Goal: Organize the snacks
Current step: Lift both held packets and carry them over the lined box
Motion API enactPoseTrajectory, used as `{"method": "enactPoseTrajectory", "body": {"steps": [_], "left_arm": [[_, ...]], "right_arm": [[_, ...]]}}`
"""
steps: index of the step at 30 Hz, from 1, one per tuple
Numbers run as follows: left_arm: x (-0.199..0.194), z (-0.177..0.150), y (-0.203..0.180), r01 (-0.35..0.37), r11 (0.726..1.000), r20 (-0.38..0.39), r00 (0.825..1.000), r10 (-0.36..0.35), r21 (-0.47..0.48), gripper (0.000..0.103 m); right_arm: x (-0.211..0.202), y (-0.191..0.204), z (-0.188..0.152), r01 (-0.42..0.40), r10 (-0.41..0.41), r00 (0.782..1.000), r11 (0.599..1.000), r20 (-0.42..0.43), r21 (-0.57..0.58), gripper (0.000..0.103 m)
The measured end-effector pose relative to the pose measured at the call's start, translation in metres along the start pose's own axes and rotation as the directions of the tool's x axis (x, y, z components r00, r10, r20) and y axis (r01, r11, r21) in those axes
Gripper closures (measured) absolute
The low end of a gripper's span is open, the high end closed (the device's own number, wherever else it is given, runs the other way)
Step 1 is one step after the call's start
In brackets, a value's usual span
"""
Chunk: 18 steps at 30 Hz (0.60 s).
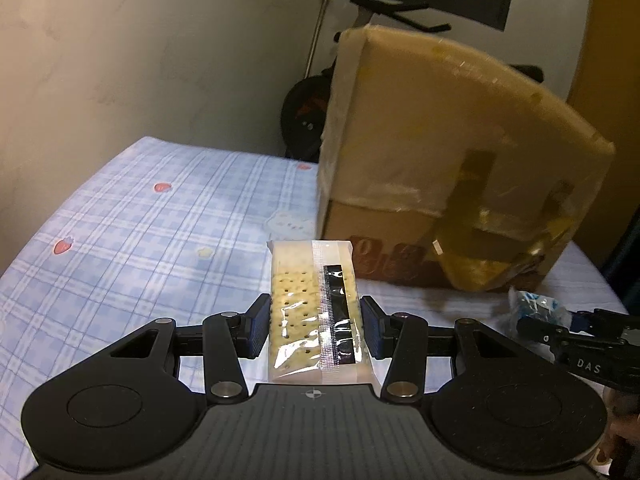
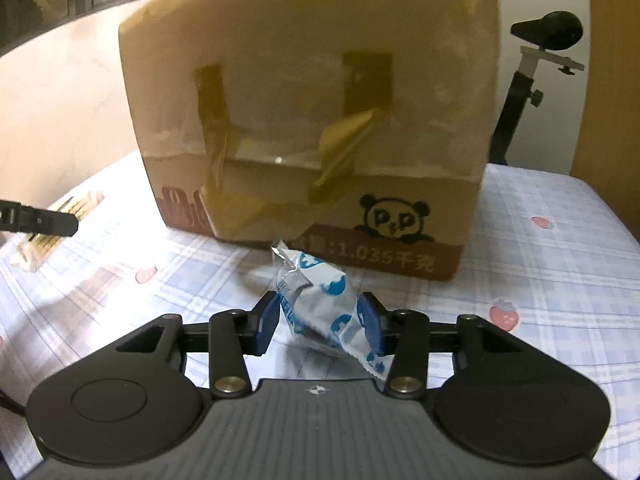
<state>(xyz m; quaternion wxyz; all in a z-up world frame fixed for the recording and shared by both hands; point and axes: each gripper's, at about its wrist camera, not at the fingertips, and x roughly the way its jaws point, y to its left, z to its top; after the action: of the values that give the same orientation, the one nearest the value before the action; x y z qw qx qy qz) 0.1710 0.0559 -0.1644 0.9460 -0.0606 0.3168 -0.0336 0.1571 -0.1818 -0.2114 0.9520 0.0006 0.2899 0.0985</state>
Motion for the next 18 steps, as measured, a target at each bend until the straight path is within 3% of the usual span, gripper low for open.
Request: {"method": "enactPoseTrajectory", "body": {"steps": [18], "left_arm": [[-0.029,0.011,-0.019,0.073,0.997,0.088,0.993,-0.074,0.019,0.054]], "right_arm": [[-0.044,-0.007,0.016,-0.013,0.011,0.997,0.999,0.075,0.030,0.063]]}}
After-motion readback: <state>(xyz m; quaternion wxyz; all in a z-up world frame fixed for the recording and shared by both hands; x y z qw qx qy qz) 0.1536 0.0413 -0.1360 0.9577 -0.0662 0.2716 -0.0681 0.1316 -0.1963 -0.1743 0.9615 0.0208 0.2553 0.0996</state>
